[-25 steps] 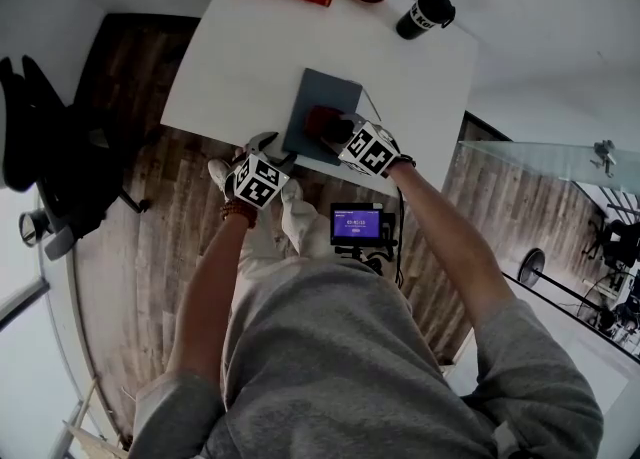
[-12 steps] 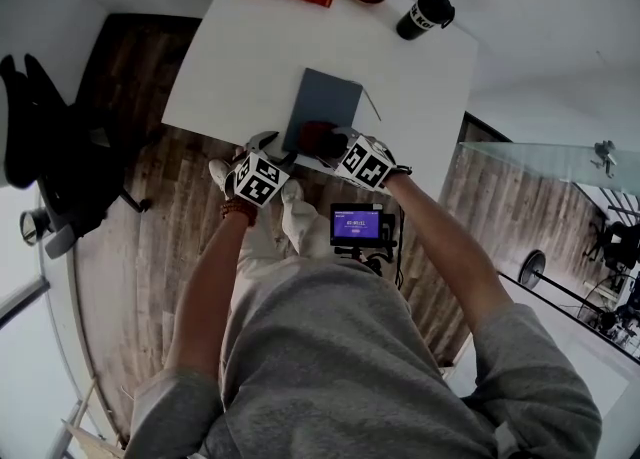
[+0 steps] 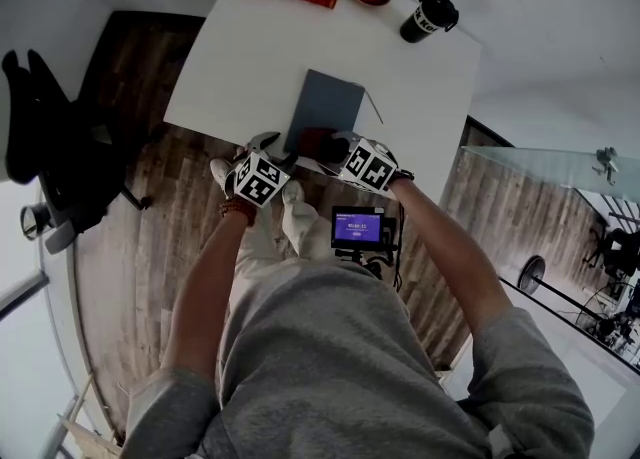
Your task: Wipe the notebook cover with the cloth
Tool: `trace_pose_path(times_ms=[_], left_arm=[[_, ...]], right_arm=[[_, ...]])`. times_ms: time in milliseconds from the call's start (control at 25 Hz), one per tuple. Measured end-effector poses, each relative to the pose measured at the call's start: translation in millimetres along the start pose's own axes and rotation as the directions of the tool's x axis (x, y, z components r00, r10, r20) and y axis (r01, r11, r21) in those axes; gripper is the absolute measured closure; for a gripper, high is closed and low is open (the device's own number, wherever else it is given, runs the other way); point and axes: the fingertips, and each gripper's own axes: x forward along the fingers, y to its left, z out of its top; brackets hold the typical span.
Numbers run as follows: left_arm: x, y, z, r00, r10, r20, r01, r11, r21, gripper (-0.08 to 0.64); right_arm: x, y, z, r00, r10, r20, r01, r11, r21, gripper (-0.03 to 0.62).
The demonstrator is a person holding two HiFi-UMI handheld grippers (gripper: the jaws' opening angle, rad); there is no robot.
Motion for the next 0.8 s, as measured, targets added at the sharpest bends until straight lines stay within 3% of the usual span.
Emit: trace_pose_path(times_ms=[160, 320, 600, 680, 800], left_arm=[[0.2, 0.2, 0.8, 1.0, -0.007, -0.006, 0.007, 1.0, 0.002, 0.316], [-0.2, 1.0, -0.4, 1.0, -0.008, -0.013, 0.008, 1.0, 0.0, 0.317], [-0.4, -0.4, -0.1, 1.0, -0.011, -0.012, 0.011, 1.0, 0.004, 0.316], [-0.8, -0.5, 0.0, 1.0, -0.009, -0.011, 0.009, 1.0, 0.002, 0.316], [-0.9, -0.9, 0.0, 1.0, -0.009, -0.013, 0.009, 1.0, 0.002, 0.316]], right_arm=[[-19.5, -24.5, 17.4, 0.999, -0.029, 0.044, 0.031, 0.999, -0.037, 0.448], [-48.4, -82.1, 25.4, 0.985, -0.153, 0.074, 0.155, 0.988, -0.021, 0.446], [-92.7, -185.0, -10.2, 0.92, -0.393, -0.007, 0.392, 0.916, 0.081, 0.446], [-92.2, -194.9, -18.3, 0.912, -0.408, -0.035, 0.41, 0.908, 0.089, 0.446], [-75.2, -192.3, -30.5, 0.925, -0.369, -0.088, 0.378, 0.918, 0.122, 0.446]])
